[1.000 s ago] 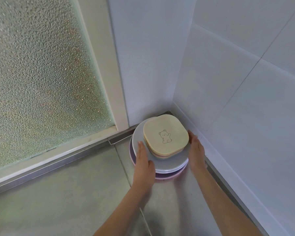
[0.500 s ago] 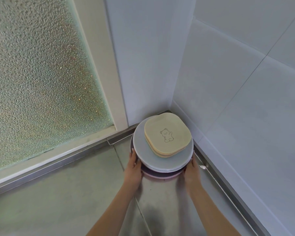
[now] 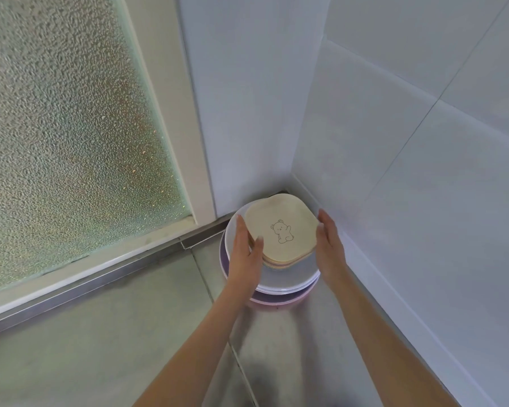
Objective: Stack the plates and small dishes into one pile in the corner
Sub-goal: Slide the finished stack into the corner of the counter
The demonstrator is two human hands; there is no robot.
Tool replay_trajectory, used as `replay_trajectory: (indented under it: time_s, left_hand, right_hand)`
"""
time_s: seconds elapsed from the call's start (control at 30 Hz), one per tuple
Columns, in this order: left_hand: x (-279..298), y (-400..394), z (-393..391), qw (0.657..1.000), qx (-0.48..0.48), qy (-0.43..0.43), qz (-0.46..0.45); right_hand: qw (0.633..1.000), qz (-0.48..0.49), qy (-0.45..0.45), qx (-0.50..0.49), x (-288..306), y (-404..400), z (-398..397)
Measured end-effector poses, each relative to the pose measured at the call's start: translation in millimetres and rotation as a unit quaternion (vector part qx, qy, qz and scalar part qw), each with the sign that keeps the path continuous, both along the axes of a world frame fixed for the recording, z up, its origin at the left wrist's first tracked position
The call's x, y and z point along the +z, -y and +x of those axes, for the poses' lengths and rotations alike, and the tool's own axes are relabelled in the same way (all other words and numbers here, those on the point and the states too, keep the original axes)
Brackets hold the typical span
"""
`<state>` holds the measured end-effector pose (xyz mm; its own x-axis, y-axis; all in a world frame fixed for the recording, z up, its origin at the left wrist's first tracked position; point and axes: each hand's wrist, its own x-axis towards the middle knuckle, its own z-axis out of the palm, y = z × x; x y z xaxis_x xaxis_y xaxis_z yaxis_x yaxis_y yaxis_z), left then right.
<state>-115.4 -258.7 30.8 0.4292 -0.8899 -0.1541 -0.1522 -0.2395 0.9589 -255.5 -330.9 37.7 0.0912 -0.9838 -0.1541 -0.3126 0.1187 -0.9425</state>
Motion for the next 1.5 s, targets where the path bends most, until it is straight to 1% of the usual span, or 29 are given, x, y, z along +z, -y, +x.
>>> replay_trajectory:
  time_s: [0.1, 0.17, 0.23, 0.43, 0.63, 0.77, 0.93, 1.0, 1.07, 1.1, 1.13, 1.2, 1.27, 1.33, 1.43, 1.5]
  left_hand:
    - [-8, 7, -2, 0.999, 0.007, -0.047, 0.006]
    - [-11, 5, -2, 0.998, 0.024, -0.065, 0.007]
    - [-10, 3, -2, 0.997, 0.037, -0.063, 0.007]
    - [-8, 5, 3, 0.999, 0.033, -0.026, 0.005]
    - [-14, 6, 6, 0.993, -0.022, 0.114, 0.015]
    - [-14, 6, 6, 0.991, -0.036, 0.128, 0.024]
    - [-12, -5, 10, 0.992, -0.060, 0.111, 0.007]
    - [-22, -20, 13, 0.992, -0.036, 0.120, 0.005]
    - [-40, -36, 18, 0.993, 0.000, 0.113, 0.042]
    - [-49, -44, 20, 0.992, 0.005, 0.106, 0.074]
    - [-57, -51, 22, 0.989, -0.004, 0.103, 0.109]
    - [-70, -63, 23, 0.981, -0.052, 0.105, 0.154]
    - [-75, -69, 22, 0.978, -0.094, 0.092, 0.161]
    - [-74, -70, 20, 0.977, -0.106, 0.086, 0.165]
    - [-73, -68, 20, 0.977, -0.109, 0.084, 0.166]
    - [-75, -68, 22, 0.973, -0.112, 0.096, 0.180]
  right_hand:
    - [0.998, -0.006, -0.048, 0.029, -1, 0, 3]
    - [0.998, -0.013, -0.052, 0.021, -2, -4, 2]
    - [0.998, -0.023, -0.053, 0.011, -2, -7, 2]
    - [0.997, -0.025, -0.067, -0.003, 0, -5, 3]
    - [0.997, -0.029, -0.069, 0.002, 1, -4, 4]
    - [0.998, -0.025, -0.058, 0.000, -6, 0, 3]
    - [0.999, -0.014, -0.042, 0.019, -11, -5, -2]
    - [1.000, 0.001, 0.012, -0.018, -19, -23, -7]
    - [0.996, 0.036, 0.069, -0.032, -30, -49, -14]
    - [0.996, 0.049, 0.075, -0.021, -37, -62, -16]
    - [0.996, 0.060, 0.063, -0.005, -45, -73, -18]
    - [0.997, 0.076, 0.013, 0.016, -61, -85, -21]
    - [0.996, 0.085, -0.019, 0.025, -71, -84, -23]
    - [0.995, 0.087, -0.034, 0.032, -74, -81, -24]
    - [0.995, 0.088, -0.032, 0.030, -75, -80, -26]
    - [0.997, 0.082, -0.015, 0.005, -64, -81, -25]
